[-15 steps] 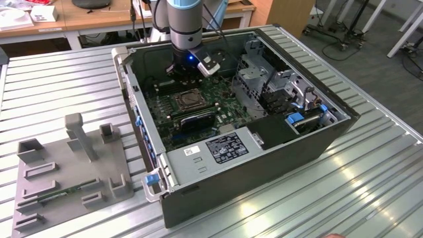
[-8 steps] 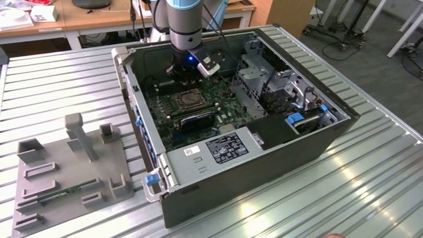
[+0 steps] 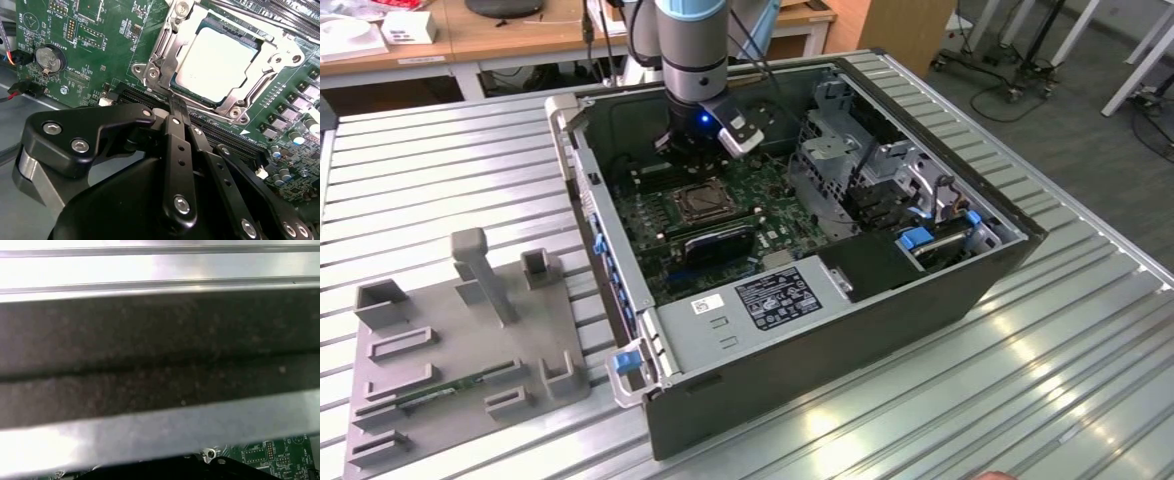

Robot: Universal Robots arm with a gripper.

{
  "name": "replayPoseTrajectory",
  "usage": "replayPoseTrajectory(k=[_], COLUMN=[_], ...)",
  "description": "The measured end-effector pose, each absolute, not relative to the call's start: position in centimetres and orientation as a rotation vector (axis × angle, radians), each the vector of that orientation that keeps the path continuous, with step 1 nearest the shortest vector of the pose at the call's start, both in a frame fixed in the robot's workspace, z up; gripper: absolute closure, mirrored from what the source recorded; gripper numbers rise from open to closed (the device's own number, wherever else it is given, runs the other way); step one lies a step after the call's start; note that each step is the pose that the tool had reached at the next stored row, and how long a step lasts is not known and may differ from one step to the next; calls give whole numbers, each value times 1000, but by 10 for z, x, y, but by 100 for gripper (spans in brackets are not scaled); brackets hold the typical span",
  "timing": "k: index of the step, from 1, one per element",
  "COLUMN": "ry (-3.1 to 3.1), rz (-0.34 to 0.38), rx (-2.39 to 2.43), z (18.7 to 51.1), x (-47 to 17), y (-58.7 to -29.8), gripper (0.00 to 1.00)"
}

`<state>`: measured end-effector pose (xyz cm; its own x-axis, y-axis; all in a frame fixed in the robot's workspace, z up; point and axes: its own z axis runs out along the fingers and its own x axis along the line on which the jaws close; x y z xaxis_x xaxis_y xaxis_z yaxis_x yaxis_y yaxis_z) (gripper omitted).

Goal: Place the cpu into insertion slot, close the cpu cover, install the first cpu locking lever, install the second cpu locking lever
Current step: 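Install the first cpu locking lever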

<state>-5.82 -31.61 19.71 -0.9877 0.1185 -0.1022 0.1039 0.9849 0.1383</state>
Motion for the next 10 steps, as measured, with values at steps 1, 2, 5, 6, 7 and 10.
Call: replayPoseTrajectory(k=[1, 2, 5, 6, 7, 10], ry=[3020, 3020, 3020, 3019, 3019, 3020], rz=[202, 202, 202, 202, 202, 200], rx=[170, 170, 170, 170, 170, 170], z=[197, 197, 197, 197, 197, 199], x=[-58, -58, -58, -58, -58, -58], y=[-316, -316, -316, -316, -316, -316], gripper=[89, 89, 89, 89, 89, 89])
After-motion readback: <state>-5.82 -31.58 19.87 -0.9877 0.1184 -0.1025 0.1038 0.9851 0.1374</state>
